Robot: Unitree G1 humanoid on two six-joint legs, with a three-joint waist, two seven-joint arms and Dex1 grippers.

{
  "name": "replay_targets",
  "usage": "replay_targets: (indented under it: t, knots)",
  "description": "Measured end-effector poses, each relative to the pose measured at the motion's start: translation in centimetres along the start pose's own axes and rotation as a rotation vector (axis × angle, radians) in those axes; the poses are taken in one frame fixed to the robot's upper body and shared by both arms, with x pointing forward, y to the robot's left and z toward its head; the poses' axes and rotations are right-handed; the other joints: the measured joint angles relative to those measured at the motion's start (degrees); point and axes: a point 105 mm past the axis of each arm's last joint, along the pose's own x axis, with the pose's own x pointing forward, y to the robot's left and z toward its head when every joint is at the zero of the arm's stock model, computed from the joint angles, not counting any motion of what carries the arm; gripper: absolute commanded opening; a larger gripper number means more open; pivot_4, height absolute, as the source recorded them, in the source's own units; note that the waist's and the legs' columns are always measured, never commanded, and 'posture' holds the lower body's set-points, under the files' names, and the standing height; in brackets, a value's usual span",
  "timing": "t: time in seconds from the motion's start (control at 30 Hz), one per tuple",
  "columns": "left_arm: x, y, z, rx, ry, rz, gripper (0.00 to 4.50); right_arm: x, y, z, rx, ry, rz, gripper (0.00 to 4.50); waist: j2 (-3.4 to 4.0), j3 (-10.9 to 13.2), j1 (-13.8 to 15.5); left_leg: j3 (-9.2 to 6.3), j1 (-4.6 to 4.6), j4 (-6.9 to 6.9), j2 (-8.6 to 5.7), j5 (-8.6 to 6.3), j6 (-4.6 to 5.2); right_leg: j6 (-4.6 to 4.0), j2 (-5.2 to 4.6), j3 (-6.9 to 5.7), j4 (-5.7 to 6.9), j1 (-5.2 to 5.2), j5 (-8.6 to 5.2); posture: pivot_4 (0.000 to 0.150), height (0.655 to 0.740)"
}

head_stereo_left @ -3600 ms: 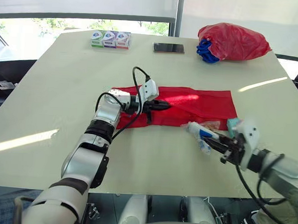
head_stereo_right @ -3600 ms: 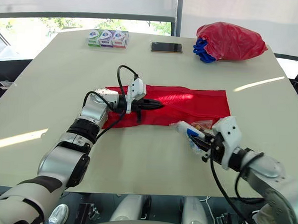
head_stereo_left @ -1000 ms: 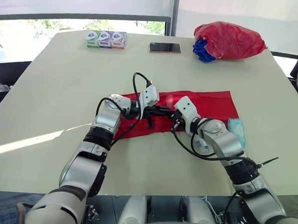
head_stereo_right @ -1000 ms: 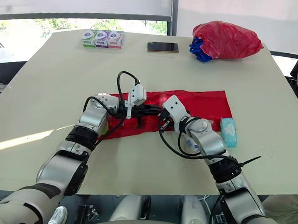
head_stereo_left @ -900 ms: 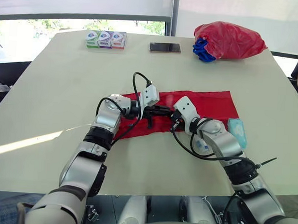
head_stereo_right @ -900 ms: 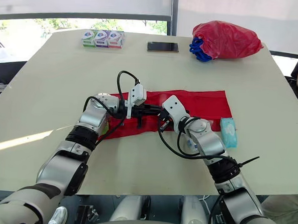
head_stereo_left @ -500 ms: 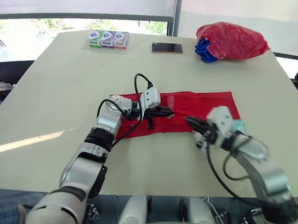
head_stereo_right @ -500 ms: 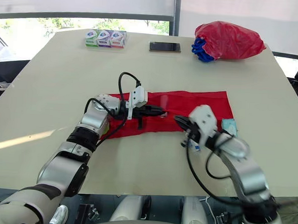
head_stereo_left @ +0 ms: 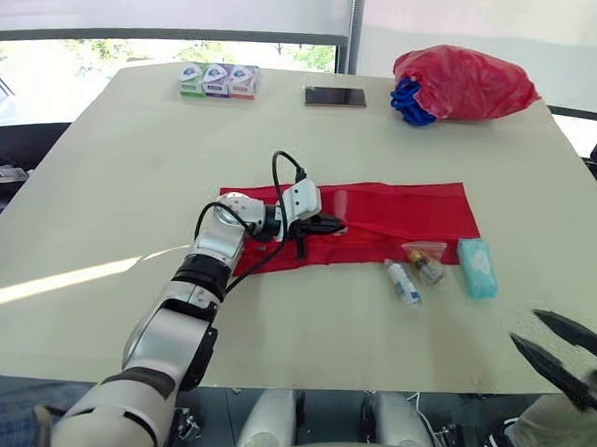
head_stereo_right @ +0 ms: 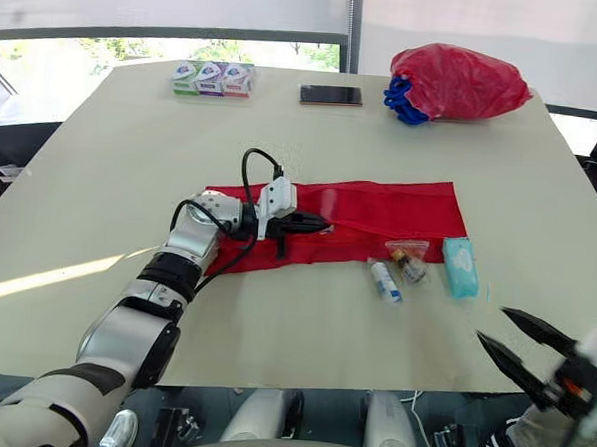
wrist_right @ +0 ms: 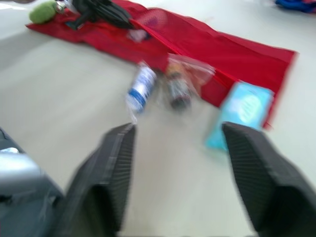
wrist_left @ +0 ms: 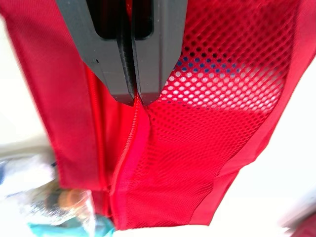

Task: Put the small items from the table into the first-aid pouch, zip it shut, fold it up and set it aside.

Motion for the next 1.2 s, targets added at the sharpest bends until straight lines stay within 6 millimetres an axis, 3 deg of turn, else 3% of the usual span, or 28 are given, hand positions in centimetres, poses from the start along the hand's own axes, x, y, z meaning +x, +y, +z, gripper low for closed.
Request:
replay_targets:
  t: [0.23, 0.4, 0.53, 0.83, 1.13, 1.2]
  knots:
    - [0.2, 0.3, -0.2, -0.002, -0.003, 0.01, 0.0, -4.0, -0.1, 1.5, -0.018, 0.013, -0.063, 4.45, 0.01, 0.0, 0.21, 0.03, 0.01, -0.05, 0.1, 0.0, 0.0, 0.0, -0.01, 0.04, -0.02, -0.01, 0.0, 0.15, 0.74]
    - [0.6, 0.4, 0.0, 0.013, -0.006, 0.013, 0.0, -3.2, -0.5, 2.6, -0.05, -0.012, -0.032, 4.45, 0.0, -0.01, 0.36, 0.05, 0.02, -0.05, 0.13, -0.01, 0.0, 0.0, -0.03, 0.06, -0.02, -0.01, 0.0, 0.15, 0.74]
    - [1.2, 0.4, 0.2, -0.02, -0.023, 0.027, 0.0, -1.0, 0.2, 2.4, -0.053, -0.018, 0.022, 4.45, -0.02, -0.01, 0.78, 0.0, -0.02, -0.03, 0.1, 0.0, 0.0, 0.0, -0.02, 0.01, -0.02, -0.02, 0.0, 0.15, 0.74]
    - [1.7, 0.0, 0.2, 0.056, 0.001, 0.02, 0.0, 7.9, 3.7, -1.4, 0.001, 0.016, 0.102, 4.45, 0.01, -0.05, 0.72, -0.01, -0.05, 0.02, -0.05, 0.0, -0.01, 0.0, -0.02, -0.01, 0.01, -0.05, 0.0, 0.15, 0.74]
    - [2.1, -0.4, 0.3, 0.062, -0.009, 0.017, 0.0, 13.8, 5.1, -2.9, 0.017, 0.051, 0.162, 4.45, 0.0, -0.09, 0.92, -0.05, -0.08, 0.06, -0.08, 0.01, -0.02, 0.0, -0.02, -0.06, 0.0, -0.05, 0.0, 0.15, 0.74]
    - [2.1, -0.4, 0.3, 0.053, -0.009, 0.025, 0.0, 14.4, 5.4, -3.2, 0.019, 0.071, 0.167, 3.93, -0.01, -0.09, 0.85, -0.05, -0.09, 0.06, -0.09, 0.01, -0.02, 0.0, -0.02, -0.05, -0.01, -0.05, 0.0, 0.15, 0.74]
